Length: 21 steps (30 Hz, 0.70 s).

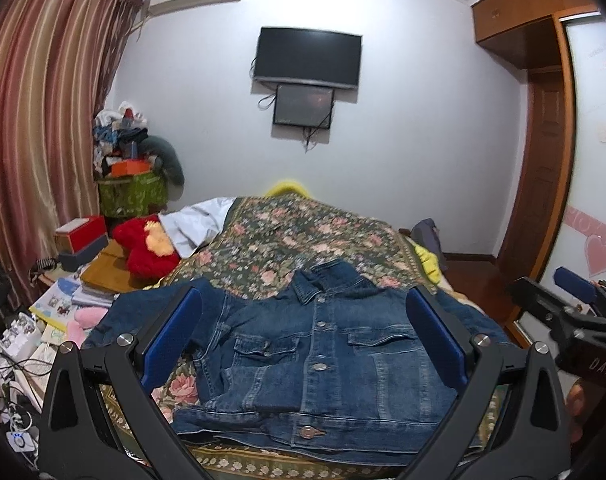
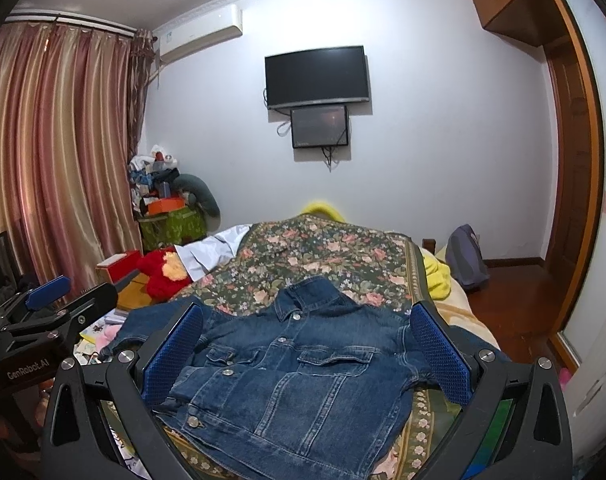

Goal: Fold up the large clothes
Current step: 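Grasp a denim jacket sleeve cuff with the left gripper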

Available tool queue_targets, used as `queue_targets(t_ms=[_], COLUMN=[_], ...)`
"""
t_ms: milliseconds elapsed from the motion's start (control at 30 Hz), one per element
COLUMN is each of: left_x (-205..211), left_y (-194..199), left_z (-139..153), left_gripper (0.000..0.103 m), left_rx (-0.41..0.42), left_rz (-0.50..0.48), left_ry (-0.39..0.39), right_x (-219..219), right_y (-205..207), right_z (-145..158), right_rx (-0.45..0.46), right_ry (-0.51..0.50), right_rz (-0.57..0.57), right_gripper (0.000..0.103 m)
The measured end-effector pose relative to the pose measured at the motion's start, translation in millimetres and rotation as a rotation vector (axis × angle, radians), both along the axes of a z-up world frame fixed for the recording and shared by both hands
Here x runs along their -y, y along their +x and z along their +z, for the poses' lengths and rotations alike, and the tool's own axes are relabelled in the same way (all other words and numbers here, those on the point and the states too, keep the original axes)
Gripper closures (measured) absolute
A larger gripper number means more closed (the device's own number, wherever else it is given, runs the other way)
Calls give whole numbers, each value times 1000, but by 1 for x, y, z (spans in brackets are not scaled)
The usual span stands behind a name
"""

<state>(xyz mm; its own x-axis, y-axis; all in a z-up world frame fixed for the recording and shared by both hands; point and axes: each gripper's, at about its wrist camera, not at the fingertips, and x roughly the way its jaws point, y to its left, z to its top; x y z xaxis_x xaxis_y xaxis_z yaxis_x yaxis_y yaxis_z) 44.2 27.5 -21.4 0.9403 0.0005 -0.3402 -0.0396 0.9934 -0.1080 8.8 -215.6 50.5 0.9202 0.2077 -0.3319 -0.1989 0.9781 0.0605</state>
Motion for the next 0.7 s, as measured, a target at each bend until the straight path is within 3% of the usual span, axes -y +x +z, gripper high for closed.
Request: queue_targets(t_ms=[267, 500, 700], left_x=[-66, -135, -202], left_y=[58, 115, 157], left_z=[-21, -58, -118], left_gripper=[0, 0, 0], left_rx=[-89, -234, -425], left_rz=[157, 250, 280], left_ry=[-48, -76, -278], right_x=[11, 17, 2], right_y=[59, 133, 201], right_z=[-8, -17, -42], right_rx=[-83, -137, -223], right_ry=[21, 9, -49], right_rz=[-39, -58, 19], right_gripper=[0, 0, 0])
